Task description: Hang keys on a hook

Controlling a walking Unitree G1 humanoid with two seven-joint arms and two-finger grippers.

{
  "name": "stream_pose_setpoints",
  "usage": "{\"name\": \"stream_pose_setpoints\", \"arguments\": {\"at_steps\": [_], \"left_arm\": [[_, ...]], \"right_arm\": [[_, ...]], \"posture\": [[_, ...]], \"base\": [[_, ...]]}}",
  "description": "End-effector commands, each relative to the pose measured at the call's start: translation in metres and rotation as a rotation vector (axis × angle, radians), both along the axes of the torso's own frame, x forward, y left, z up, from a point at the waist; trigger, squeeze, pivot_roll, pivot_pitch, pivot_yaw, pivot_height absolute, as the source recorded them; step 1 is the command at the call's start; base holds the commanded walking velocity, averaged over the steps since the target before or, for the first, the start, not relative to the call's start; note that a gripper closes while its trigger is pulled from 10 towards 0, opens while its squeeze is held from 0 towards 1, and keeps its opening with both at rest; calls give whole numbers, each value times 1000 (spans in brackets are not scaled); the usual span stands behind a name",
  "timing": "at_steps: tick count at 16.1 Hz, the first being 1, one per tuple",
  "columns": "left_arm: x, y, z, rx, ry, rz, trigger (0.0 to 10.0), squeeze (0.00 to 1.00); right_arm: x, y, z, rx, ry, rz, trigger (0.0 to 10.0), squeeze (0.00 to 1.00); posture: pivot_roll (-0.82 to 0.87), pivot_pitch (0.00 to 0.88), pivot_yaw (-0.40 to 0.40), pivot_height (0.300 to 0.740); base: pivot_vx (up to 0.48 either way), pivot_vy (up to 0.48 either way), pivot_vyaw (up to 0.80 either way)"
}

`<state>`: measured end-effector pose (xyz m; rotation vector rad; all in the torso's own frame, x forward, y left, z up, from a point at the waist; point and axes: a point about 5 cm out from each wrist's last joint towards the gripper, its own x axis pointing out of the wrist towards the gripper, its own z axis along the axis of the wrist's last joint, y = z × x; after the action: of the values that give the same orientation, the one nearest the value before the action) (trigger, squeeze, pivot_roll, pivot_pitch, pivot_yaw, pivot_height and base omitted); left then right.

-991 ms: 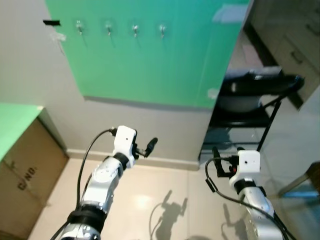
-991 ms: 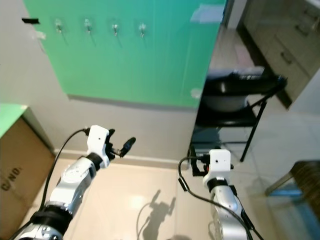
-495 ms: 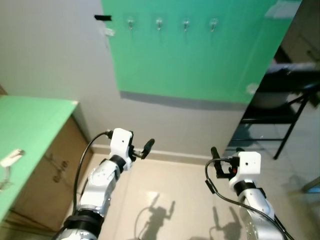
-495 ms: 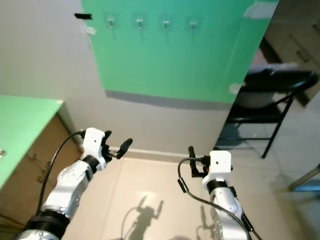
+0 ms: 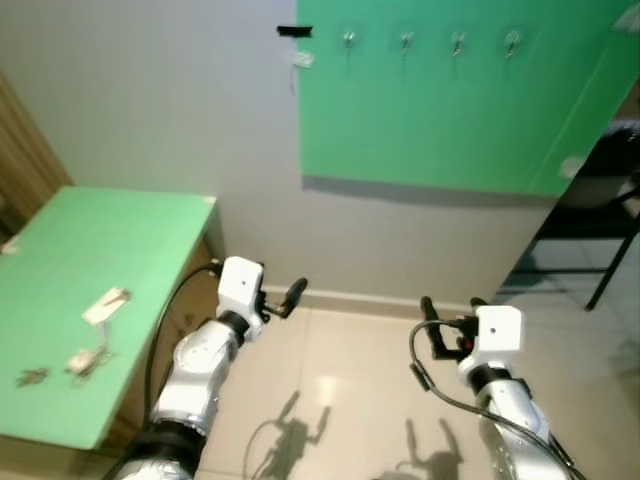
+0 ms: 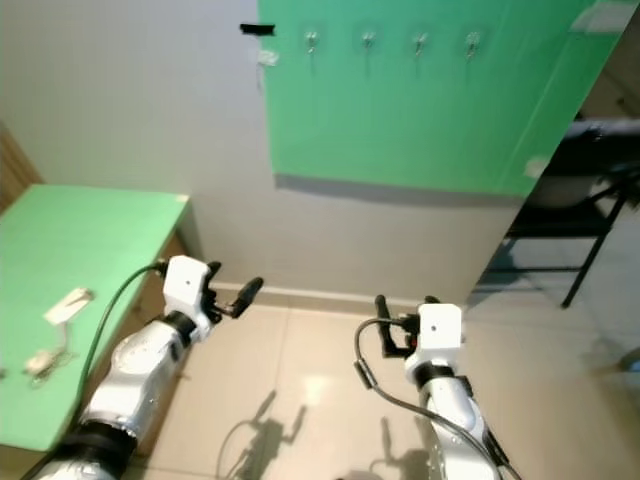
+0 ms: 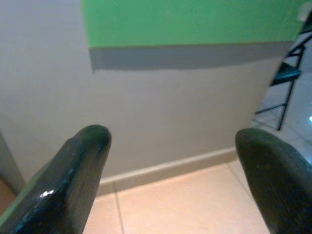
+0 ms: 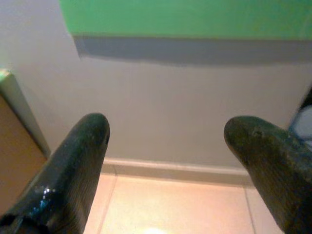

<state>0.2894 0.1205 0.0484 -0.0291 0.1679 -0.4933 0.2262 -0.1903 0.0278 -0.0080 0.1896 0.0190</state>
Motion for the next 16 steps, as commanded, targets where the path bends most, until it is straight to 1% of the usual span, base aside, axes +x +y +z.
{"name": "stream_pose_setpoints", "arguments": {"at_steps": [1,2,4,6,7,9,15,16], "left_arm": [[2,5,3,32,-22,10,10000,0],[1,3,0,81,-19,4,10000,0],[1,1,0,91,-18,-11,10000,0],[0,-1,2,89,-39,-39,10000,0],[1,-1,3,114,-47,-34,10000,0],[3,1,2,134,-47,-28,10000,0],[3,0,2,134,-48,-41,10000,0],[3,0,2,147,-47,-34,10000,0]], "right_arm": [[4,3,4,14,-17,3,10000,0],[4,3,4,13,-15,3,10000,0],[3,3,4,12,-14,5,10000,0],[4,5,4,12,-15,8,10000,0],[4,6,5,12,-16,10,10000,0],[4,6,4,11,-16,14,10000,0],[4,9,4,12,-17,18,10000,0],[4,10,4,20,-12,28,10000,0]], "posture": [[-138,0,20,740],[-137,0,20,740],[-138,0,19,740],[-140,0,20,740],[-140,0,20,740],[-142,0,23,740],[-145,0,31,740],[-144,1,32,740]], "base": [[0,480,0],[0,0,0],[0,0,0],[414,122,0],[412,240,0],[426,0,0],[443,0,0],[0,0,475]]}}
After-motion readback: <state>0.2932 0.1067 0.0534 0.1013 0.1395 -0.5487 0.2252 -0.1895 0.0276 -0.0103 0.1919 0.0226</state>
